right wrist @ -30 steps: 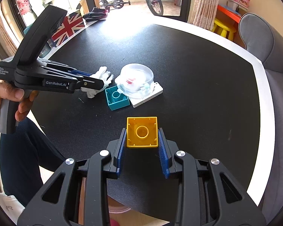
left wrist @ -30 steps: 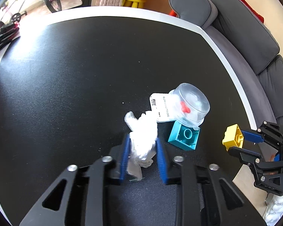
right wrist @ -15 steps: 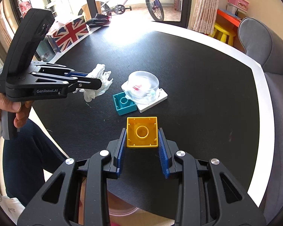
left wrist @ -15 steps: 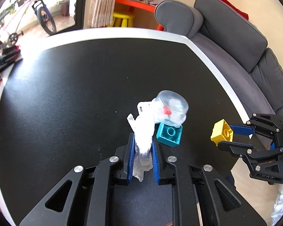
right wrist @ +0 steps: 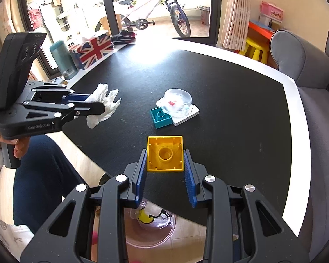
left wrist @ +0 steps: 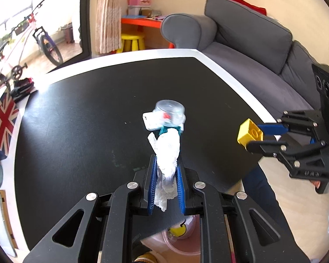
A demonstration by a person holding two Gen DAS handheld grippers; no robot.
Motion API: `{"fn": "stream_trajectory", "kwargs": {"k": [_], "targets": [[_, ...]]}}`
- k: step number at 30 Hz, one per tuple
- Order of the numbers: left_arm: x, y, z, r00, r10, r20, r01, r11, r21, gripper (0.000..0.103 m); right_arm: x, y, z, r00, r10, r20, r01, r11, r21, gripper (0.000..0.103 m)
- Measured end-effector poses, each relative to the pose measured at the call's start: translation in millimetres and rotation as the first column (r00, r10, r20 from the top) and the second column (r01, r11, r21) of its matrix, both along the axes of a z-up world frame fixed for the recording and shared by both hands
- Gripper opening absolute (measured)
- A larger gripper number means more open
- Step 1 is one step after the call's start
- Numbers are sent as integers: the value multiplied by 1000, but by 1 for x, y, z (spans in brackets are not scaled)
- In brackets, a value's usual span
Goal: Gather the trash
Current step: 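Carry both items to the bin and open the right tool while the left holds the tissue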
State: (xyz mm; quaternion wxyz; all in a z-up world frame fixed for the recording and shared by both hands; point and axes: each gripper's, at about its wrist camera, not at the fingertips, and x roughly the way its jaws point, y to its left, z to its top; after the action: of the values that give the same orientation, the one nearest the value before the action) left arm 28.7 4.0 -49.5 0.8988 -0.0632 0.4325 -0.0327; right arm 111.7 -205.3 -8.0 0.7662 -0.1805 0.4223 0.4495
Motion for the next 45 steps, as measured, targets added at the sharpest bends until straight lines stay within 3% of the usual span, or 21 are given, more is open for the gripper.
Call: {"fn": "stream_trajectory", "kwargs": {"k": [14,22,34,42,44,45], "targets": [[-60,-36,-2,998,-46,33,46,999,-1,17,-57,-39,10,1000,9,-3,-9,998,55,31],[-76,-51,-20,998,-70,0,70,997,-40,17,-77,-51,-6,999,13,-37,-11,999,45,31],[-91,-67,-52,995,-88,-55,83,993,-89,17,-93,-60,-55,990,9,-143,-8,1000,8,31],[-91,-70,-53,994,-96,-61,91,992,-86,17,-92,-58,-60,987,19,-160,-17,1000,12,32],[-91,-70,-53,993,-97,-62,91,992,-86,17,-92,-59,-60,988,15,-155,-14,1000,8,48],[-89,-70,-53,993,-98,-63,92,992,-86,17,-91,-59,-60,988,11,-154,-9,1000,13,63]]}}
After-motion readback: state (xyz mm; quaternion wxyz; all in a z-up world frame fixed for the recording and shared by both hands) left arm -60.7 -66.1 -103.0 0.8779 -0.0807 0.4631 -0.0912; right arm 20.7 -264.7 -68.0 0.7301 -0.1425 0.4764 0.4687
